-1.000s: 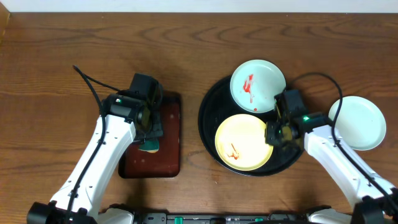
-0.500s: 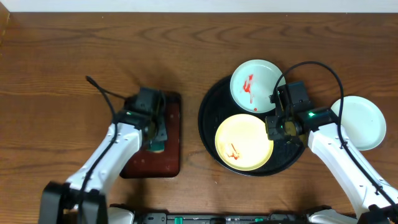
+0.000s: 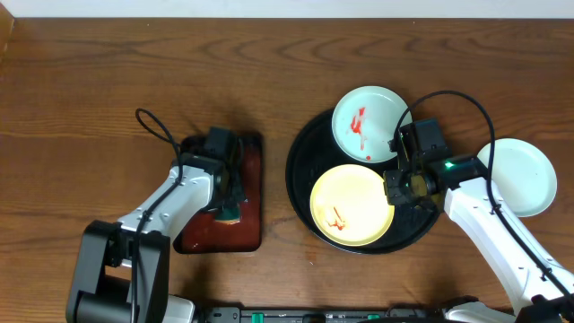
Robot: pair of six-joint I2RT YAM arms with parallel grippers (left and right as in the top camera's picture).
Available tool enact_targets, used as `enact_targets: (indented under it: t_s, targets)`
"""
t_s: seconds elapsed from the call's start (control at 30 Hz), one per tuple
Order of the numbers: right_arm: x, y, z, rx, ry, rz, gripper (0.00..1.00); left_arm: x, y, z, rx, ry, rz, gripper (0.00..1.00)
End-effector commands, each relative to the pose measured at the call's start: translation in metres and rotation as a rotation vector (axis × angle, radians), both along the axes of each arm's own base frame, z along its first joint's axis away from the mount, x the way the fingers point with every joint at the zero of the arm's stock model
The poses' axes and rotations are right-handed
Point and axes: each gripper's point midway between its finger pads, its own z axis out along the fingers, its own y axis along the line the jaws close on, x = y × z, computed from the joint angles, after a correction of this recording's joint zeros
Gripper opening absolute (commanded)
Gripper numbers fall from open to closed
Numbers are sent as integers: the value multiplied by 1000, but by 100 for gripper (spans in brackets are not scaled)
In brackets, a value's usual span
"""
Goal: Clean dirty plates on tray and stack at the side
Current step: 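Drag the yellow plate toward tray center with the right gripper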
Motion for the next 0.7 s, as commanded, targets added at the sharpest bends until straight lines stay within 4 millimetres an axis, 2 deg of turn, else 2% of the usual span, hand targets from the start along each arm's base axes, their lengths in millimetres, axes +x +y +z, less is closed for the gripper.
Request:
enact_targets:
  t_s: [0.0, 0.13, 0.3, 0.4, 0.57, 0.67]
  targets:
    - [2, -7, 0, -40, -18, -35, 29, -24, -8, -23, -47, 125, 10, 10]
    - [0, -9, -10, -45, -15, -49, 29, -12, -11, 2, -60, 75, 0, 10]
    - [-9, 2, -27, 13, 22, -11, 29, 0, -14, 37, -72, -9, -67, 10]
    - [-14, 1, -41, 17, 45, -36, 29, 5, -15, 60, -79, -55, -89, 10]
    - [-14, 0, -60, 12, 65, -65, 25, 11, -17, 99, -89, -118, -108, 10]
    - [-12, -1, -69, 13, 71, -108, 18, 11, -18, 117, -96, -140, -112, 9]
